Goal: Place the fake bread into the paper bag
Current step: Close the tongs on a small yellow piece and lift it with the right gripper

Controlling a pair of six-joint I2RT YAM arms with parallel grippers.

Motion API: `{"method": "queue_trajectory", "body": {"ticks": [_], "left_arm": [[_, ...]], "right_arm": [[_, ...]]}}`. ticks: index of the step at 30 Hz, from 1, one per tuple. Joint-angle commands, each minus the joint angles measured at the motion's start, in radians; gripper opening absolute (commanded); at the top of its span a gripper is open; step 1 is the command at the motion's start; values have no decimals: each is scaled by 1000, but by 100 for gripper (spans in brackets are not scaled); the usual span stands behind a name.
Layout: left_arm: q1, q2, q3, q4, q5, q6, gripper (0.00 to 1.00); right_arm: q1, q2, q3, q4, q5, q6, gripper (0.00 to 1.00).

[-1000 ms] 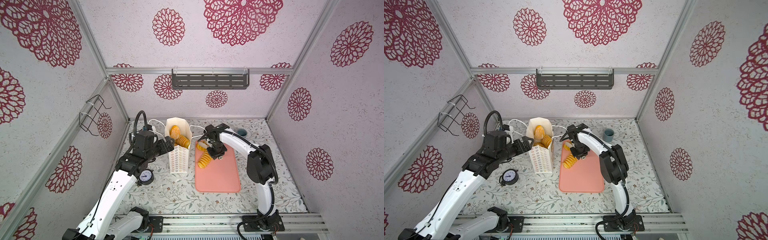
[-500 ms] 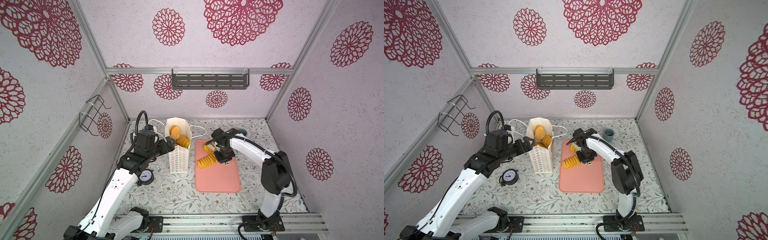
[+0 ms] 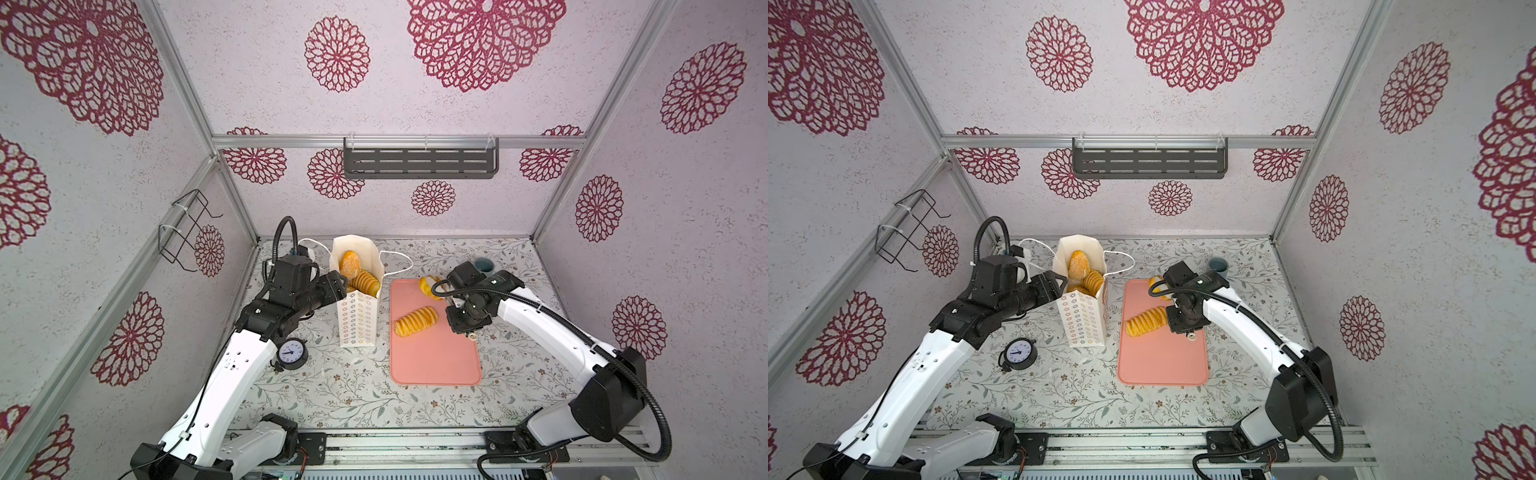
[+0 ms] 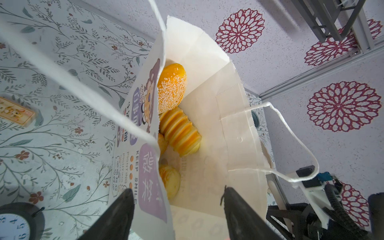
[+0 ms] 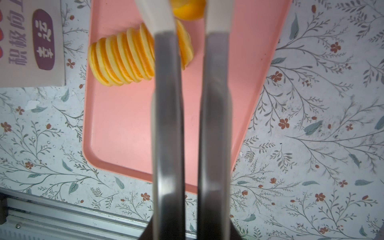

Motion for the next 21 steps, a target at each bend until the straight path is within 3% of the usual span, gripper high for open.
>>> {"method": "queue_trajectory", "body": {"ticks": [1,6,15,21], "left_arm": [[6,6,31,-7,1,-6,66],[4,4,30,-7,-1,-19,59],[4,0,23,-19,-30,-22,50],[3,7,19,-19,-32,-22,43]], "right_arm": [[-7,-62,19,41,-25,33,2],[-10,-80,109,13,-42,33,1],[-1,-64,437,-15,-118,44,1],[137,45,654,-12,-124,50,1]]}}
